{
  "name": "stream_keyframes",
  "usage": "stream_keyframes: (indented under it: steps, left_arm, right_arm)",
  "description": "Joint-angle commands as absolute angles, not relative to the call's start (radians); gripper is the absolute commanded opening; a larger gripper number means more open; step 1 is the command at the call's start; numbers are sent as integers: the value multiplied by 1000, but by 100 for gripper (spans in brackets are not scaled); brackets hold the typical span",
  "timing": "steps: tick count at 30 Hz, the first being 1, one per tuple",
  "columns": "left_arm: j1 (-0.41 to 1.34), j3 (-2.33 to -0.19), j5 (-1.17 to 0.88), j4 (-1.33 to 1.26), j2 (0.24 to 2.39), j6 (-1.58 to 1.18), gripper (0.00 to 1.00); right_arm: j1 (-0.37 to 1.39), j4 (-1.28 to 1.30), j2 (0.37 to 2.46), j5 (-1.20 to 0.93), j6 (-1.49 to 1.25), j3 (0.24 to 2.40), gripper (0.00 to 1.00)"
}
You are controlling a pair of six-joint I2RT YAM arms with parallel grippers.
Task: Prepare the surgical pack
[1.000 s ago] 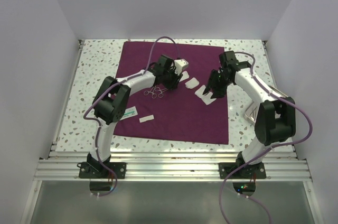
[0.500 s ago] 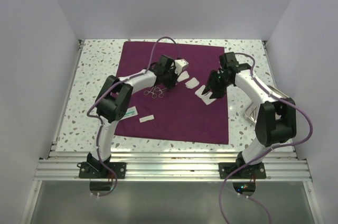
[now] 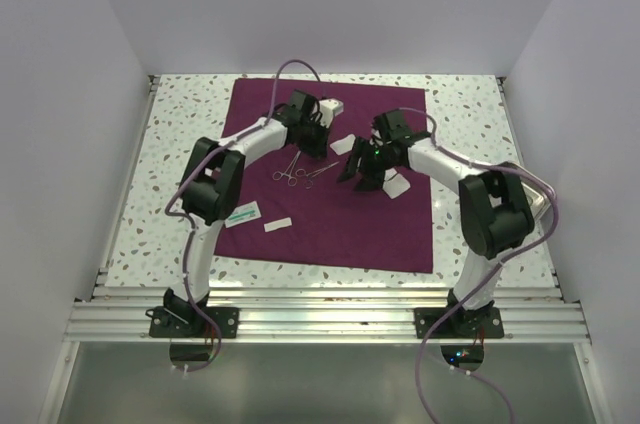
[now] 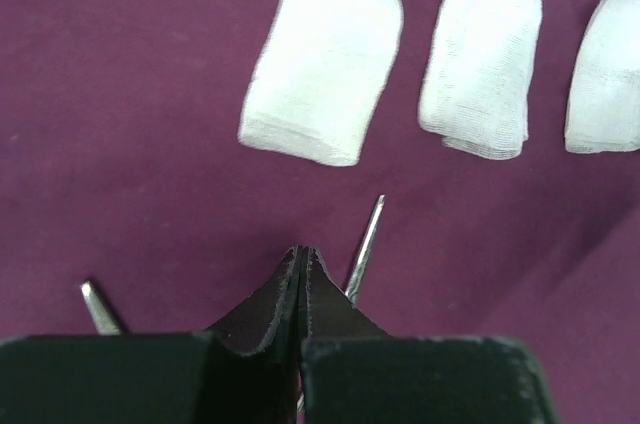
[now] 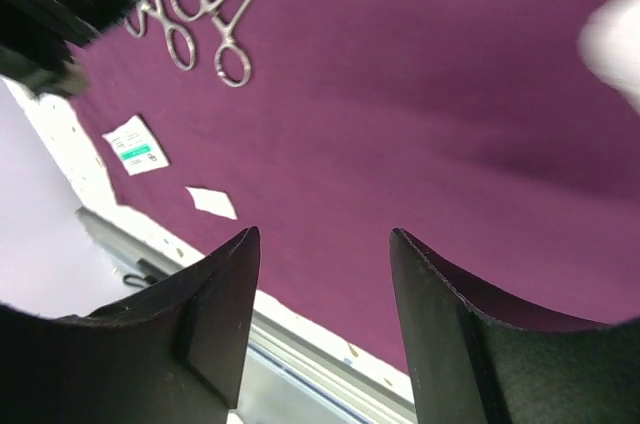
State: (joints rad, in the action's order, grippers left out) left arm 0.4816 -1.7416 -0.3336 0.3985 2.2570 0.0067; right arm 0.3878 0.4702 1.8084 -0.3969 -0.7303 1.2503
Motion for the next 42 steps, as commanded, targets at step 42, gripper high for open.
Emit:
stream_keyframes:
  steps: [42]
  left_arm:
    - [446,-1523,-90,546,2074,-104,22]
  right_arm:
    - [437,534,1919,-337,-726,1391,52]
